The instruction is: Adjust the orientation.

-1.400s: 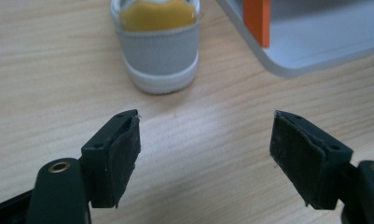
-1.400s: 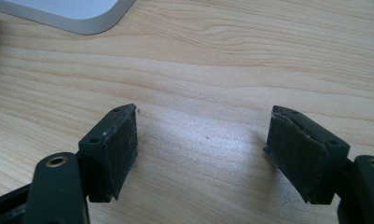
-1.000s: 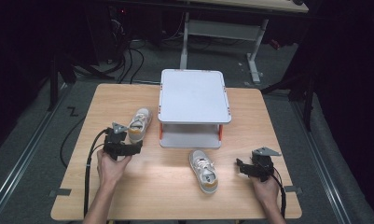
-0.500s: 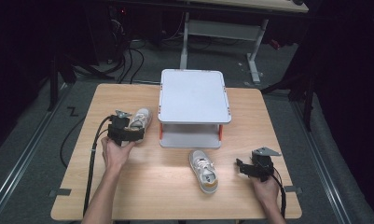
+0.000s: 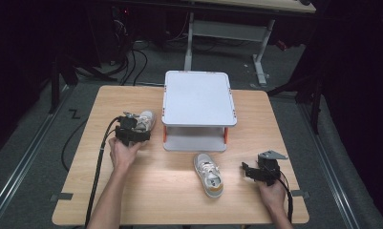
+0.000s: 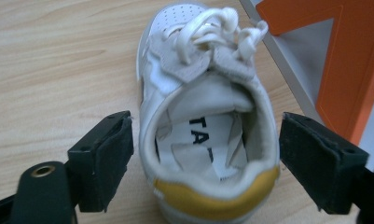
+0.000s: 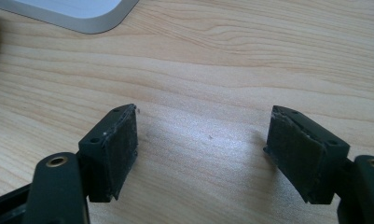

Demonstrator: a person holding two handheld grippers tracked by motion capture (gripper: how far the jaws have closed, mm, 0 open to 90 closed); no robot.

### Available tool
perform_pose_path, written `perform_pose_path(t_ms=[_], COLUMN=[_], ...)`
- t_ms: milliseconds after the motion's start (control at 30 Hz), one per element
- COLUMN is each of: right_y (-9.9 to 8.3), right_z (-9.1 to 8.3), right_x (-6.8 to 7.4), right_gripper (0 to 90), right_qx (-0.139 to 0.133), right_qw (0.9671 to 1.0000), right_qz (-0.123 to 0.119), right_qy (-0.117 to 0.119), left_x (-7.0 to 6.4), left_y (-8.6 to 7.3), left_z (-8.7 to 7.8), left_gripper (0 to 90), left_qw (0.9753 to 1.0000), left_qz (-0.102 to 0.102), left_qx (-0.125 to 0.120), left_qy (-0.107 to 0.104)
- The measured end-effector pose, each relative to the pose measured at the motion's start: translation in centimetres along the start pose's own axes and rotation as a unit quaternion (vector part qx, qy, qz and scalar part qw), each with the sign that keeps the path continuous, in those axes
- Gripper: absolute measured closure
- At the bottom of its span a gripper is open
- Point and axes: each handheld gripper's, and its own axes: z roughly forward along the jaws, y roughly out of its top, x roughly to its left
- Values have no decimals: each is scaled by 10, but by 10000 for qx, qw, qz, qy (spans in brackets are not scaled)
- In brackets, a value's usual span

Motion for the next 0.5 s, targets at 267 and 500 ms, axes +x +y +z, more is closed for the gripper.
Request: perform_pose_path(t_ms=[267, 500], right_y=[0, 0], right_z=[0, 0], right_x=[0, 0], right_gripper=[247, 248], right_qx=[0, -1], right_qw=[10000, 10000], right_qz=[0, -1], right_qy=[0, -1], left_x=[2, 0], left_y=[-1, -1], left_z=[7, 5], left_gripper=[260, 307], left_qw=[9998, 9998], left_qz=[-190, -189], left_qx=[70, 72], left_qy=[6, 65])
